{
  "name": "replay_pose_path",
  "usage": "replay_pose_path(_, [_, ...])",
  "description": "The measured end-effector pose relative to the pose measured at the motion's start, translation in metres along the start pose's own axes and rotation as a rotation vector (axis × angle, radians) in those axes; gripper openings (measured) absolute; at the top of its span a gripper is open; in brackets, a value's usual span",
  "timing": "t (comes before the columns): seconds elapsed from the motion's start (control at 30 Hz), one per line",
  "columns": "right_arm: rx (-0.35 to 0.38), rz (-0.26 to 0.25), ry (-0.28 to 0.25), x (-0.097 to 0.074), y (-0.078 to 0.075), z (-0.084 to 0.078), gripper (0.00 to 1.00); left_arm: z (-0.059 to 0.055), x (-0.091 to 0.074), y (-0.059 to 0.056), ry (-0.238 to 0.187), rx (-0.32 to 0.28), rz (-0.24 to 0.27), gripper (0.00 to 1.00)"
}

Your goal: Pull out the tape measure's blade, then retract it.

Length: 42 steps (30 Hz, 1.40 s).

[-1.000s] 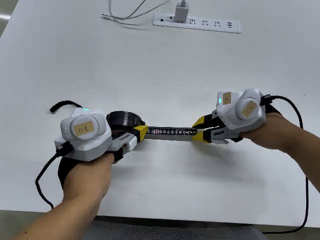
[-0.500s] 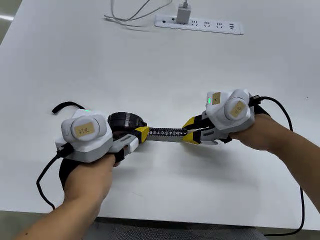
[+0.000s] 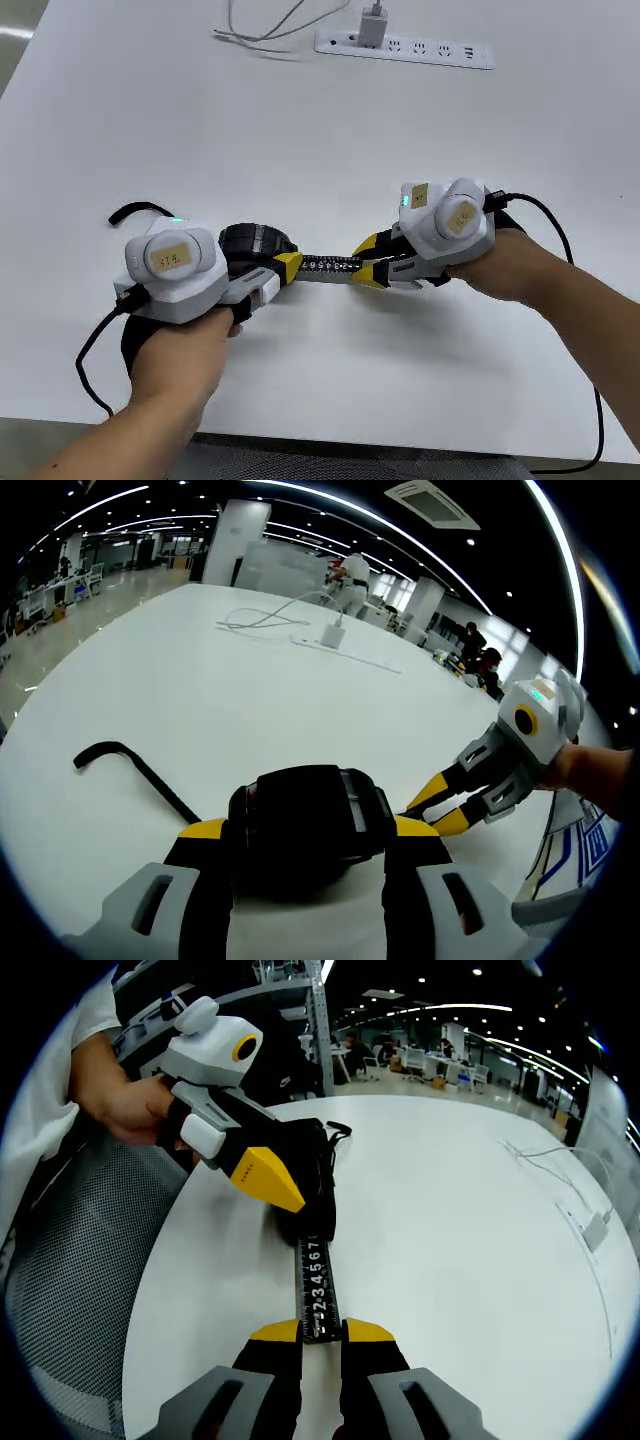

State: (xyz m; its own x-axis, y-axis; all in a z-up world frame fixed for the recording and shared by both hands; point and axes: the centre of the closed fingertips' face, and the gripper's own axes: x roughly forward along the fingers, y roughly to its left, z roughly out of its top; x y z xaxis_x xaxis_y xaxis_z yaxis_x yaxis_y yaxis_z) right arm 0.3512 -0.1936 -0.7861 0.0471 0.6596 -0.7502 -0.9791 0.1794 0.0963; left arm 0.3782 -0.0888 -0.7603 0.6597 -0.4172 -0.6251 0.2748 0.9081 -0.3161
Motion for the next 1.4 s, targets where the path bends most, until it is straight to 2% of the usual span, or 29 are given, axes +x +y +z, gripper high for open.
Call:
replay_pose_path(0.57, [0.004,0.019,-0.038,0.019,0.004,0.020,0.10,0.000,0.000,0.000,-0.002,-0.005,-0.004,0.56])
replay_pose_path(1.4, [-0.006,0.036,-0.066,0.040,0.006,0.042,0.10,0.000,0.001,0.002,-0.005,-0.010,-0.006,0.56])
